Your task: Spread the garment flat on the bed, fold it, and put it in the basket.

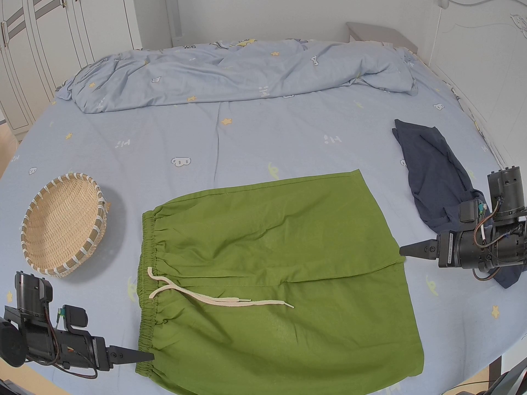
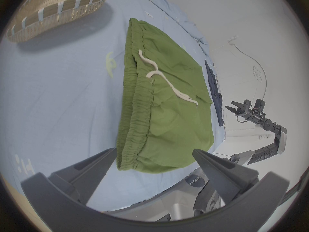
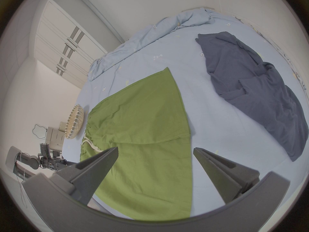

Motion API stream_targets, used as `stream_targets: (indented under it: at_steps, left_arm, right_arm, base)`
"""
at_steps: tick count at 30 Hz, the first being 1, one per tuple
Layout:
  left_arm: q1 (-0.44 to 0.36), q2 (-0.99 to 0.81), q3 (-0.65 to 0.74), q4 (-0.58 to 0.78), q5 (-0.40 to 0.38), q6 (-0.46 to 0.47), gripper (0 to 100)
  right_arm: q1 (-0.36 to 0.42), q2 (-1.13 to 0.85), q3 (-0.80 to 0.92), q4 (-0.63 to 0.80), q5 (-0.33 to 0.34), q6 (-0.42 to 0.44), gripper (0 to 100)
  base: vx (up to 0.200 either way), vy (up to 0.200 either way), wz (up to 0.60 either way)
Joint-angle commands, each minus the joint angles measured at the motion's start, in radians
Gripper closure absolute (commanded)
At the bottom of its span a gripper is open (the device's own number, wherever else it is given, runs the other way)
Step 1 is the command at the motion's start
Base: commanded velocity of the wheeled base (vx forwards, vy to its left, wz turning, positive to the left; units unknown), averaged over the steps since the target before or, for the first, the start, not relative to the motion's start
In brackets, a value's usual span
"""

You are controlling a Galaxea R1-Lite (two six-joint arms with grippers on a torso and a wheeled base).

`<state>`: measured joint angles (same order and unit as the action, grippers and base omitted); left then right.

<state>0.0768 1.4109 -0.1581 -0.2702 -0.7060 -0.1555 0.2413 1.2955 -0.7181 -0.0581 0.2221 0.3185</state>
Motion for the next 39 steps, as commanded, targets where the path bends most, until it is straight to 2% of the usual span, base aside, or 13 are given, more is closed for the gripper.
stream_targets:
  at_steps: [1,6,7,11,21,29,35,36,39]
  left_arm:
    - [-0.014,0.042,0.012,0.0,0.002,0.011,0]
    - [-0.012,0.163,0.003,-0.026,0.034,0.06,0]
    - [-0.012,0.207,0.012,-0.066,0.04,0.077,0]
    - [-0.012,0.257,0.029,-0.107,0.04,0.087,0]
    - [-0.06,0.275,0.025,-0.107,0.01,0.079,0]
    - [-0.058,0.27,0.02,-0.109,-0.038,0.074,0]
    - [-0.058,0.277,0.018,-0.109,-0.041,0.074,0]
    - [-0.049,0.28,0.018,-0.107,-0.041,0.074,100]
    - [-0.045,0.277,0.025,-0.109,-0.041,0.074,100]
  right_arm:
    - [0.029,-0.032,0.026,-0.002,-0.001,-0.001,0]
    - [0.029,-0.032,0.026,-0.002,-0.001,0.001,0]
    - [0.029,-0.032,0.026,-0.002,-0.001,-0.001,0]
    - [0.027,-0.032,0.026,-0.002,-0.001,0.001,0]
    - [0.018,-0.03,0.028,-0.016,-0.001,-0.001,0]
    - [0.018,-0.028,0.029,-0.016,-0.001,0.001,0]
    - [0.018,-0.028,0.029,-0.016,-0.001,0.001,0]
    - [0.018,-0.028,0.034,-0.016,-0.001,0.001,0]
    - [0.018,-0.028,0.035,-0.016,-0.001,0.001,0]
  base:
    - [0.0,0.0,0.0]
    - [0.0,0.0,0.0]
    - [0.0,0.0,0.0]
    - [0.0,0.0,0.0]
    - [0.0,0.0,0.0]
    - [0.0,0.0,0.0]
    - [0.0,0.0,0.0]
    - [0.0,0.0,0.0]
    - [0.0,0.0,0.0]
